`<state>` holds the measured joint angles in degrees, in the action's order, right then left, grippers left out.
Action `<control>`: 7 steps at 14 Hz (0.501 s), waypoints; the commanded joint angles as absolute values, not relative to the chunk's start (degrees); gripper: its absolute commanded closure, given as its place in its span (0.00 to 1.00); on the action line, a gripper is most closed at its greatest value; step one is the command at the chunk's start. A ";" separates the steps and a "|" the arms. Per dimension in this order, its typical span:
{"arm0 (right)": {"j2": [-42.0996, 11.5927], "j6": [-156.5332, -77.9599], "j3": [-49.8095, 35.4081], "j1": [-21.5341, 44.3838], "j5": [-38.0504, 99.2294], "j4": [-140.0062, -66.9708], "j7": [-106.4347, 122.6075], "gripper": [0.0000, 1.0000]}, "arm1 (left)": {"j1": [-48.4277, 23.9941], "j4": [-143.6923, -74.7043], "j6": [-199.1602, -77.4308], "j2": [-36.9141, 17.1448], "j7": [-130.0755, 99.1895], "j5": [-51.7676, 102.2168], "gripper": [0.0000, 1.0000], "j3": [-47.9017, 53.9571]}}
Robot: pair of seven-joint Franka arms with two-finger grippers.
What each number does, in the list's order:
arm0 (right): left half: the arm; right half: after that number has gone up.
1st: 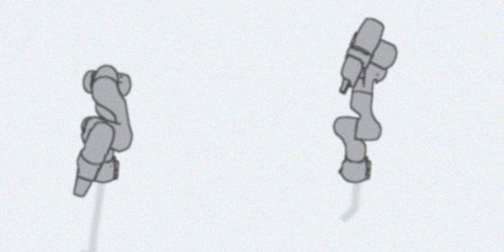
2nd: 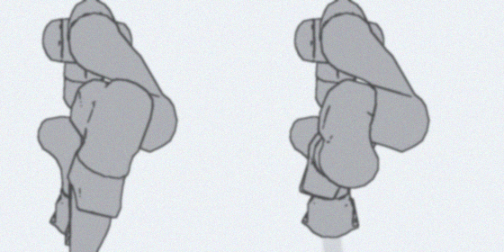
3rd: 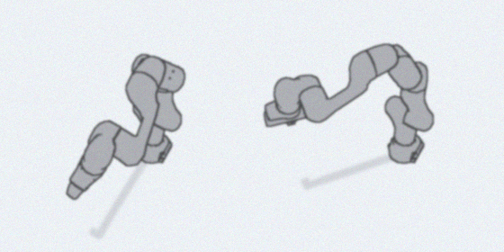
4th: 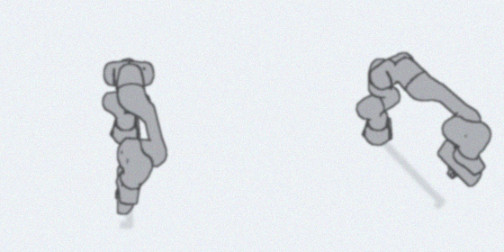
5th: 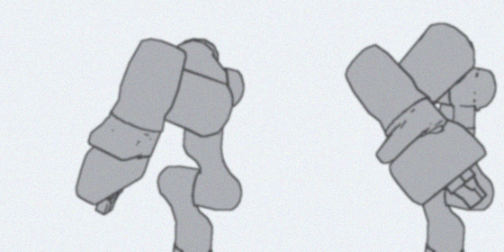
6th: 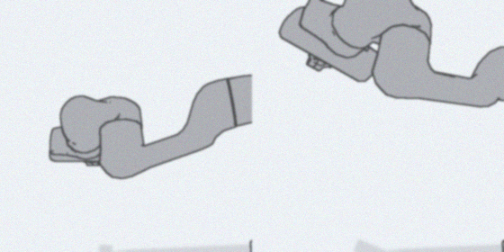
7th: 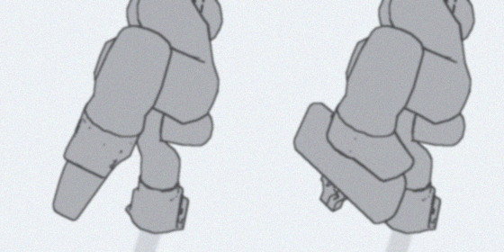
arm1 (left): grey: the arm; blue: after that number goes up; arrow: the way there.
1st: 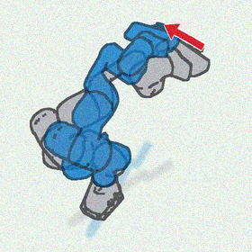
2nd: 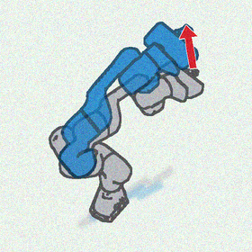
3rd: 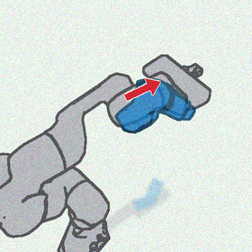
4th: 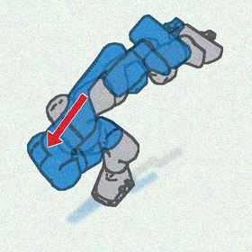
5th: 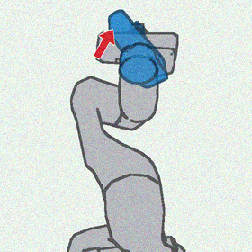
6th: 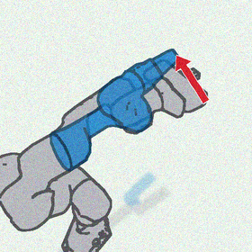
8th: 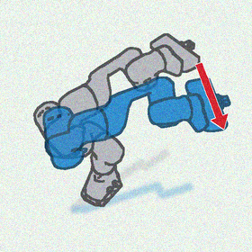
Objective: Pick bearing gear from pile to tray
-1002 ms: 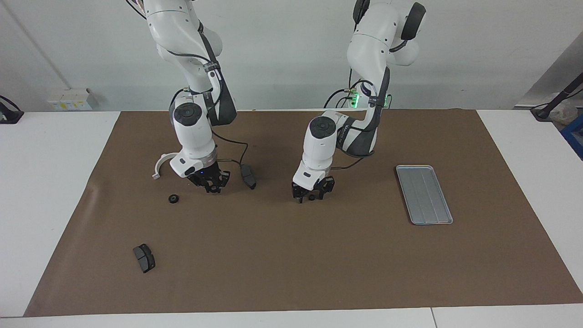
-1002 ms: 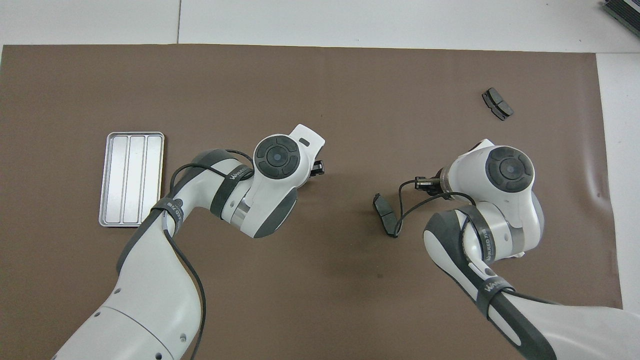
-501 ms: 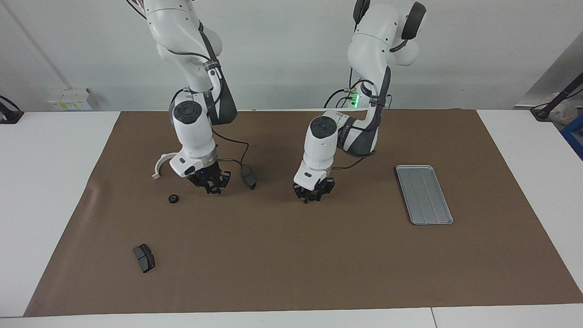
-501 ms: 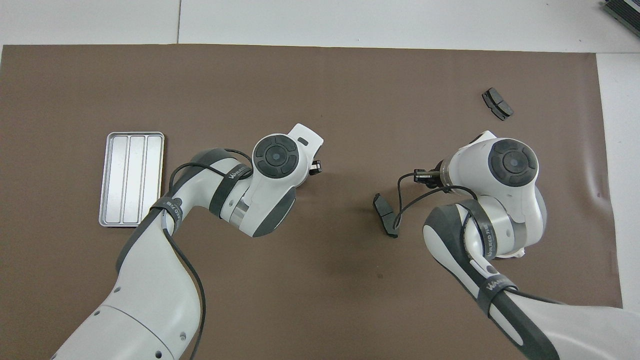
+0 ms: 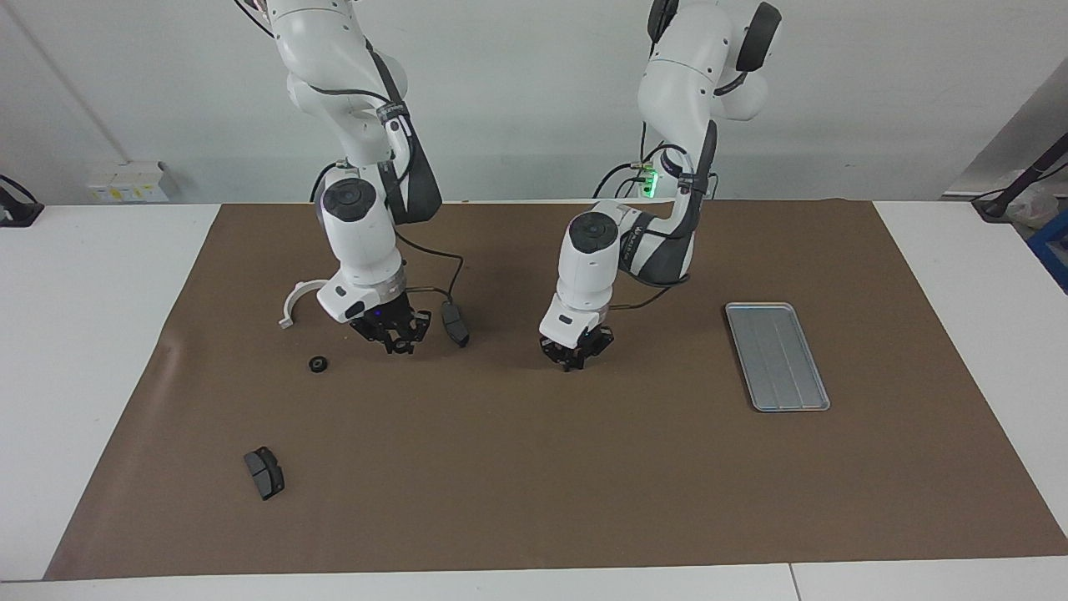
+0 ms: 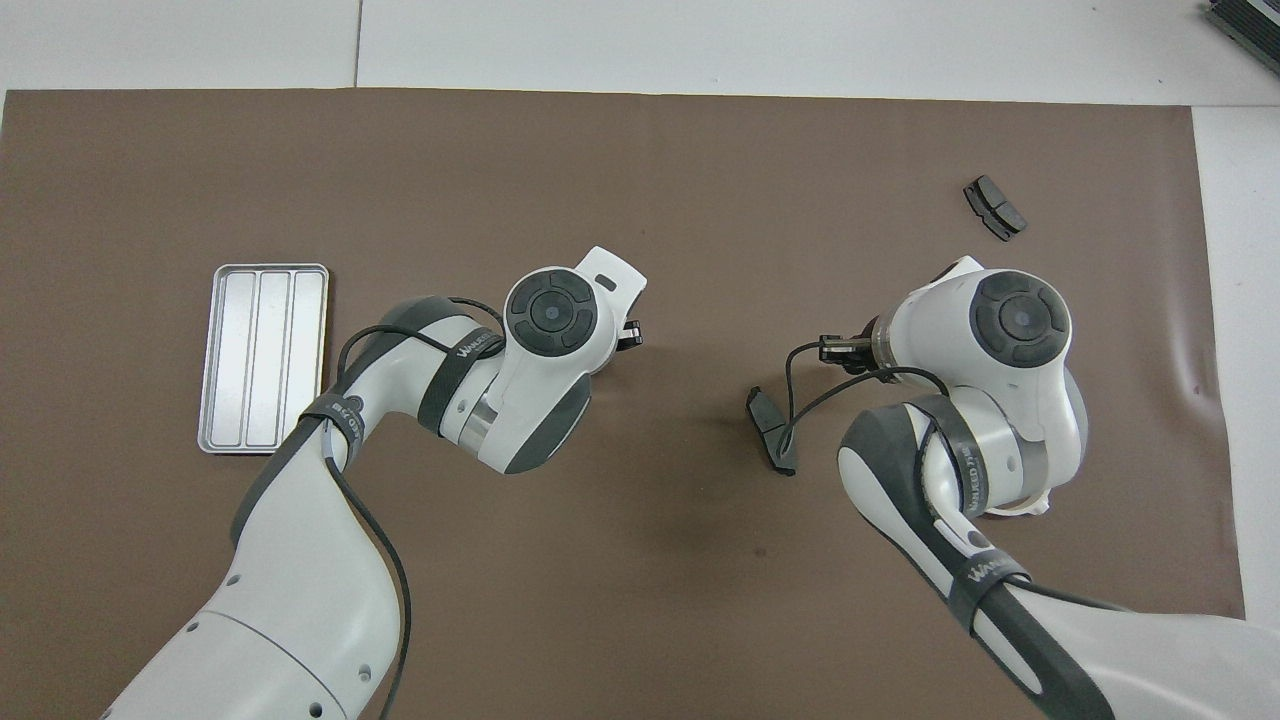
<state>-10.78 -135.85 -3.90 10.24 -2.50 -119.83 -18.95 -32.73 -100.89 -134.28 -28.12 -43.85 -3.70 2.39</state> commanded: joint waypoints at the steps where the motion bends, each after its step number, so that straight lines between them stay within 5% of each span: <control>1: -10.28 -134.47 -4.13 10.90 -0.44 -119.09 -19.07 1.00 | -33.14 -101.69 -135.00 -28.21 -43.68 -4.31 0.90 2.20; 7: -11.07 -131.57 -4.13 11.16 0.09 -115.05 -19.16 1.00 | -27.17 -100.63 -133.24 -24.27 -39.74 -2.38 0.96 2.81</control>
